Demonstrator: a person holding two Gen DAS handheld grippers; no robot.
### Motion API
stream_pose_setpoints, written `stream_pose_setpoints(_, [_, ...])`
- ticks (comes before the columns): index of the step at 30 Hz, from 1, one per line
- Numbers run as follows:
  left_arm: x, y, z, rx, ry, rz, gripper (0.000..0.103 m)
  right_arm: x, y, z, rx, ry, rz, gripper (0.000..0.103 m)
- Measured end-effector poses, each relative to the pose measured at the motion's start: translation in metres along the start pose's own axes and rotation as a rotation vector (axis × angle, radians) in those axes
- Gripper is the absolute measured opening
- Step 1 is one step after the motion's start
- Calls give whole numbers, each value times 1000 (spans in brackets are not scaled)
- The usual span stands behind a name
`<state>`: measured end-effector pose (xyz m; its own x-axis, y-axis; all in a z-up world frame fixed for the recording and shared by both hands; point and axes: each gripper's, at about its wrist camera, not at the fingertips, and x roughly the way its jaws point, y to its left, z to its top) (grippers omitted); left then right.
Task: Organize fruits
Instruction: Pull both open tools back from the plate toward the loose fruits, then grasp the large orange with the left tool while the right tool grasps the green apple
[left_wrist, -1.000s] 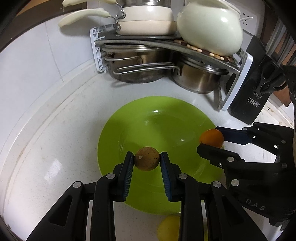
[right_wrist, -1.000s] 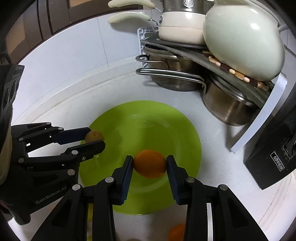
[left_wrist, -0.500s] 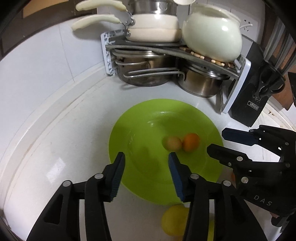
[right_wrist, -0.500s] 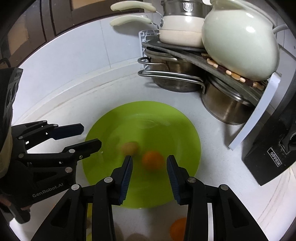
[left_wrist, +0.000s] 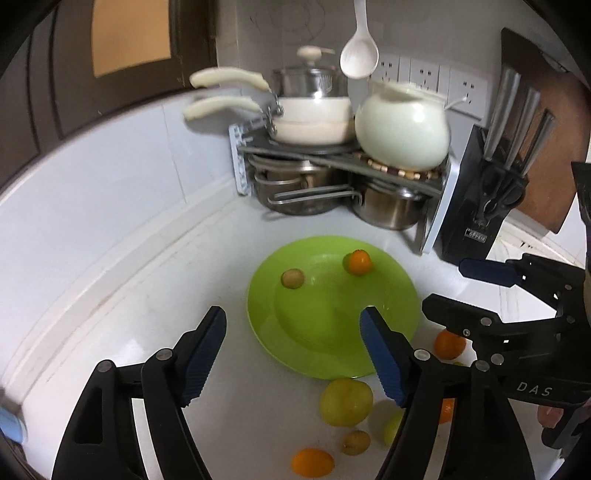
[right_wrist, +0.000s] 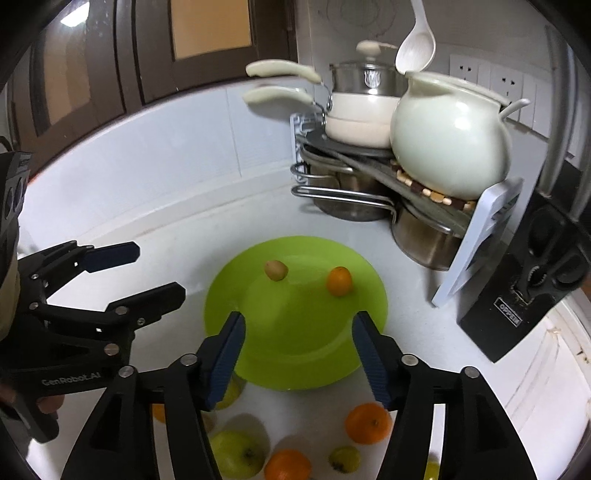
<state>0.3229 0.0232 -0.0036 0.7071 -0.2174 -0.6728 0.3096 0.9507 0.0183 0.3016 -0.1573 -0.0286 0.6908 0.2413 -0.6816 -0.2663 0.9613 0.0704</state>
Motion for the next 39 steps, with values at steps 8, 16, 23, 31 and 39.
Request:
stream_pose_setpoints(8, [-37, 1, -16, 2, -54, 33, 82, -28, 9, -7, 6, -36, -4, 62])
stream_pose_setpoints(16, [-59, 4, -43, -9, -59, 59, 84, -46, 31, -21, -65, -51, -5, 65])
stream_pose_setpoints(23, [-67, 5, -69, -20, -32, 72, 84, -53, 51, -40, -150, -34, -17, 65])
stream_pose_setpoints(31, [-65, 1, -103, -43, 16, 65, 84, -50, 66, -67, -211, 25, -6, 65])
stream_pose_setpoints(39, [-56, -4, -131, -15, 51, 61, 84, -43, 79, -90, -305, 62, -45, 65])
